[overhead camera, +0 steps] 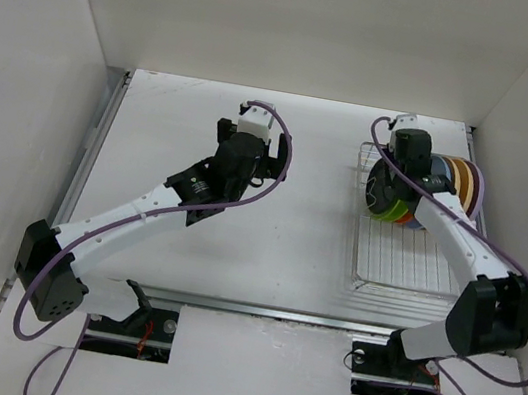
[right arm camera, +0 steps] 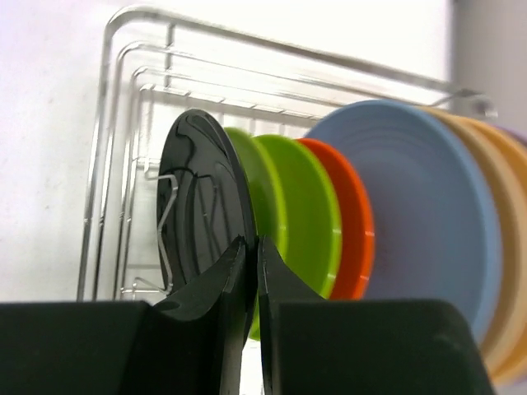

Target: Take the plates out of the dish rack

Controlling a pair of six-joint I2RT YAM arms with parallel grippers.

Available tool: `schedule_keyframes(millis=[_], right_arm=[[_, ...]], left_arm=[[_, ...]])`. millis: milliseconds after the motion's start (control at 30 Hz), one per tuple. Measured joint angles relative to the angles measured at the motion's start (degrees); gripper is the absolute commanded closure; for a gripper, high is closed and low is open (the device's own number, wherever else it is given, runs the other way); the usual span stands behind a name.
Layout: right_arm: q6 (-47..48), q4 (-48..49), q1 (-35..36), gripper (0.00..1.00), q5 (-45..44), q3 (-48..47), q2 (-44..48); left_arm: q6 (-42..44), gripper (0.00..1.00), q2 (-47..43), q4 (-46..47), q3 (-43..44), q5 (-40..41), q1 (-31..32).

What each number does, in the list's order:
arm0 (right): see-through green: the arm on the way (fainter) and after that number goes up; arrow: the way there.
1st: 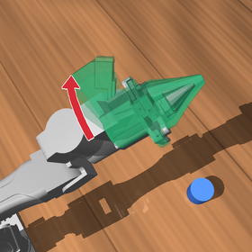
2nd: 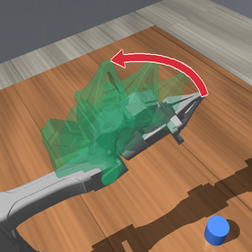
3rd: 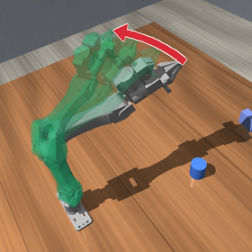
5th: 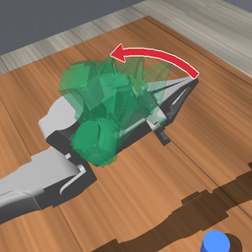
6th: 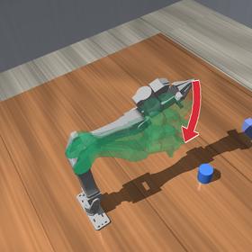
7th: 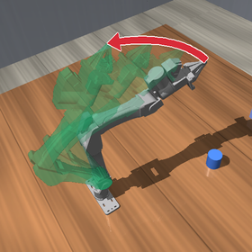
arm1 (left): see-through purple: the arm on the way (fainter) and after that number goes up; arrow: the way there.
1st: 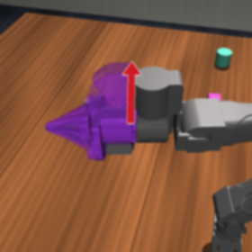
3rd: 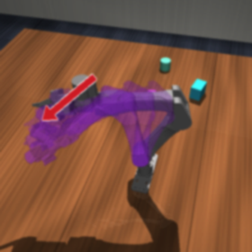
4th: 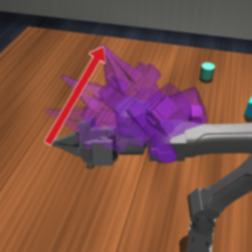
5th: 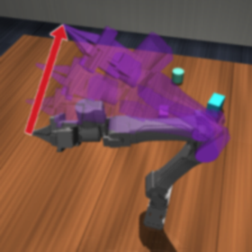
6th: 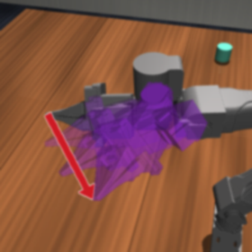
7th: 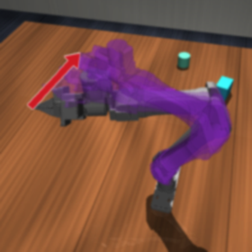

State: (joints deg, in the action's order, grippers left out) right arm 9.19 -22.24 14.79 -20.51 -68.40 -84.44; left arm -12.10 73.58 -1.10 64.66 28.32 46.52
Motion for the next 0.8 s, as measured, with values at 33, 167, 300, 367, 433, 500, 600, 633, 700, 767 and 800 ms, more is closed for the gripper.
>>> schedule_keyframes(millis=[33,167,300,367,433,500,600,633,700,767,800], right_arm=[[0.02,0.07,0.33,1.0,-1.18,0.0,0.98],[0.48,1.97,0.68,1.0,-5.53,0.98,4.98],[0.74,3.85,0.87,1.0,-7.17,2.12,8.44],[0.68,4.61,1.29,1.0,-5.64,3.15,10.82],[0.63,4.83,1.62,1.0,-3.17,3.96,13.42],[0.22,5.11,1.73,1.0,1.64,4.79,16.35],[-0.31,5.14,1.79,1.0,10.23,5.14,19.43],[-0.44,5.16,1.79,1.0,13.31,5.16,19.96],[-0.52,5.07,1.81,1.0,19.41,5.16,20.22],[-0.66,4.68,1.81,1.0,25.0,5.29,20.11],[-0.72,4.48,1.81,1.0,27.93,5.46,20.0]], left_arm=[[0.0,0.0,0.0,0.0,0.0,0.0,0.0],[0.0,0.0,0.0,0.0,0.0,0.0,0.0],[0.0,0.0,0.0,-0.02,0.0,0.0,0.0],[0.02,0.0,0.0,-0.02,0.0,0.0,0.0],[0.0,0.0,0.0,0.0,0.0,0.0,0.0],[0.02,0.0,0.0,0.0,0.0,-0.37,0.0],[0.07,0.01,0.0,0.02,0.0,-1.81,-0.02],[0.09,0.01,0.0,0.02,0.0,-2.56,-0.02],[0.26,0.06,0.0,0.02,0.0,-4.33,-0.02],[0.46,0.14,0.0,0.09,0.0,-6.62,-0.02],[0.68,0.2,0.0,0.07,0.0,-7.85,-0.02]])
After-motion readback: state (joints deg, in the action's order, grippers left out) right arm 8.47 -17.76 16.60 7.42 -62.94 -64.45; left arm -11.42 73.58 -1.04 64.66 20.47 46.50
